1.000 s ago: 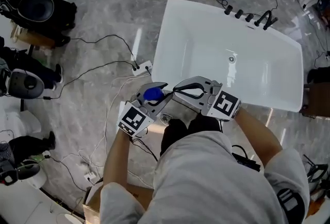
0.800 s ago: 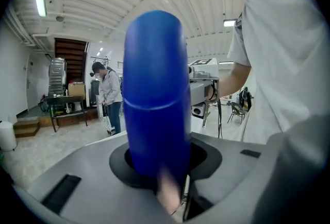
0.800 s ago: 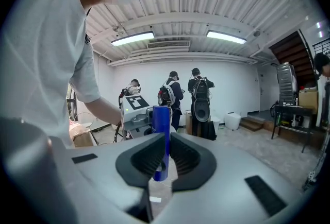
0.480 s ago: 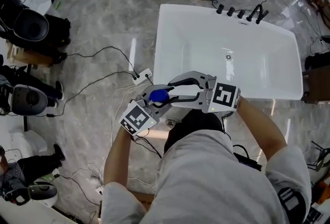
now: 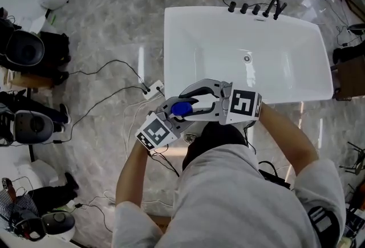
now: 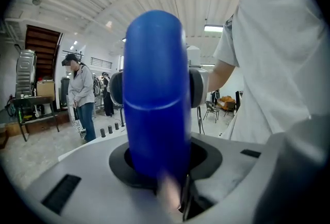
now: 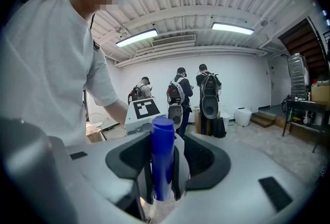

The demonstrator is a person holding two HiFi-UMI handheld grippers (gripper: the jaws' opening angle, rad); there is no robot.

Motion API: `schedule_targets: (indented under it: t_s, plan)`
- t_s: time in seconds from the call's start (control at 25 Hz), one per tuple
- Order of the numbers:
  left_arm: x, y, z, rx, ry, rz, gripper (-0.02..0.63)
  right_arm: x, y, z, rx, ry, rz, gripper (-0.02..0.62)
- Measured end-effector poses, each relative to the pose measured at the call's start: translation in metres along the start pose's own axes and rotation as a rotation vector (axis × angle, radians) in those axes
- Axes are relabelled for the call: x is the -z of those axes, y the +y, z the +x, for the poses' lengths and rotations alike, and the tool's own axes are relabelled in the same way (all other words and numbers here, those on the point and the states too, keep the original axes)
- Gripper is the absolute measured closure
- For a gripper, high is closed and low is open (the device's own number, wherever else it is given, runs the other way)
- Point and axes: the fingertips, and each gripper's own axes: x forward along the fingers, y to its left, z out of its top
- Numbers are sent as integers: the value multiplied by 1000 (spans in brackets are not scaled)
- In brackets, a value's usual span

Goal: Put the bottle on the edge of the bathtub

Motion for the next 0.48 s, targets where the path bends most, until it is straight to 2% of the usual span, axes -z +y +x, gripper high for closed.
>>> schedule_targets:
  t_s: [0.28, 0.36, 0.48]
  plan:
    - [-1, 21, 24, 28, 11, -5, 479, 14, -22, -7, 0, 20, 5, 398]
    - [-2, 32, 33, 28, 18, -9, 479, 18, -33, -13, 9, 20, -4, 428]
    - [-8, 48, 49, 19, 17, -14, 479, 20, -49, -29, 18, 6, -1, 433]
